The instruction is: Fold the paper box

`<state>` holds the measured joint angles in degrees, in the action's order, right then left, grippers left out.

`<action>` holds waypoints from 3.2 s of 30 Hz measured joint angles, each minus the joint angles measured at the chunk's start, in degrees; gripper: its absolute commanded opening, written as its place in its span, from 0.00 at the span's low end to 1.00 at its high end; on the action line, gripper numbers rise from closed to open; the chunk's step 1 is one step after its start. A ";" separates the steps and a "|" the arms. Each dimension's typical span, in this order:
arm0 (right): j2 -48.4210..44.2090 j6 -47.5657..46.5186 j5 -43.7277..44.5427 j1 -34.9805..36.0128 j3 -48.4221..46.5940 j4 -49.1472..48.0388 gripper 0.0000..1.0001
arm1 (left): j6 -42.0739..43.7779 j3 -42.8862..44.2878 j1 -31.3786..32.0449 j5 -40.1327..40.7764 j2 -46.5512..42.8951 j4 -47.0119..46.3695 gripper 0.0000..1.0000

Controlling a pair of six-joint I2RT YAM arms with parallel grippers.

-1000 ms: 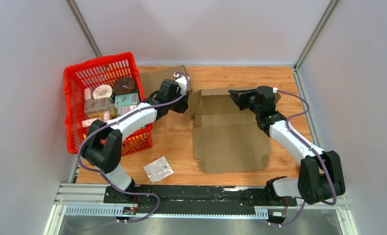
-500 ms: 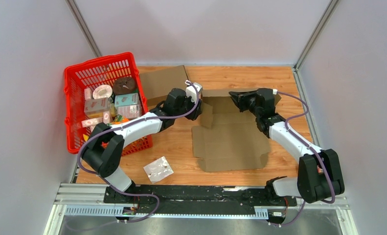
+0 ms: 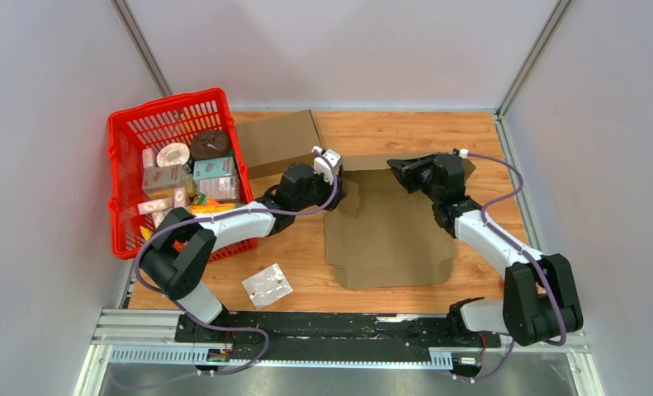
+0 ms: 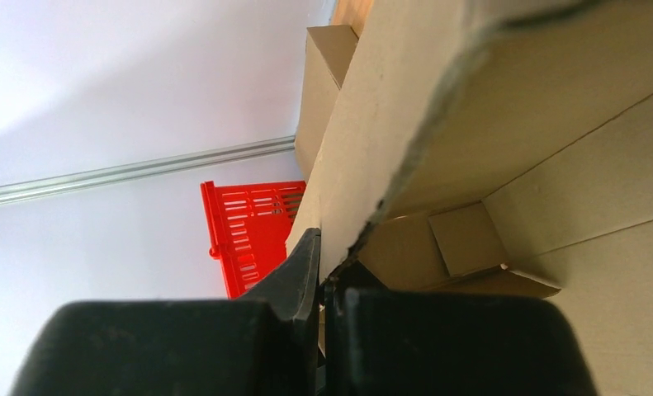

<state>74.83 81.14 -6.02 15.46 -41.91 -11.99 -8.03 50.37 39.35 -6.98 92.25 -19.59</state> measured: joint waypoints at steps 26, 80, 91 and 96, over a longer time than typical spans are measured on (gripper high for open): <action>1.05 2.62 3.93 2.38 -0.13 -0.74 0.01 | 4.48 -0.70 8.48 25.49 2.14 -14.05 0.42; 5.99 -58.77 -13.16 -15.10 -30.21 49.81 0.73 | 9.42 1.31 13.07 45.09 8.04 -19.93 0.00; 7.52 -48.85 -22.82 -18.21 -23.65 38.21 0.00 | 9.29 0.98 12.55 45.90 7.78 -19.08 0.00; 7.48 -42.51 -27.54 -20.44 -19.08 30.51 0.26 | 9.29 0.94 12.66 46.05 7.69 -18.95 0.00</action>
<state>82.30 38.63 -33.56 -4.97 -60.99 18.52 1.26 51.31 52.01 39.07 99.94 -38.54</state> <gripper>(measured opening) 0.019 0.034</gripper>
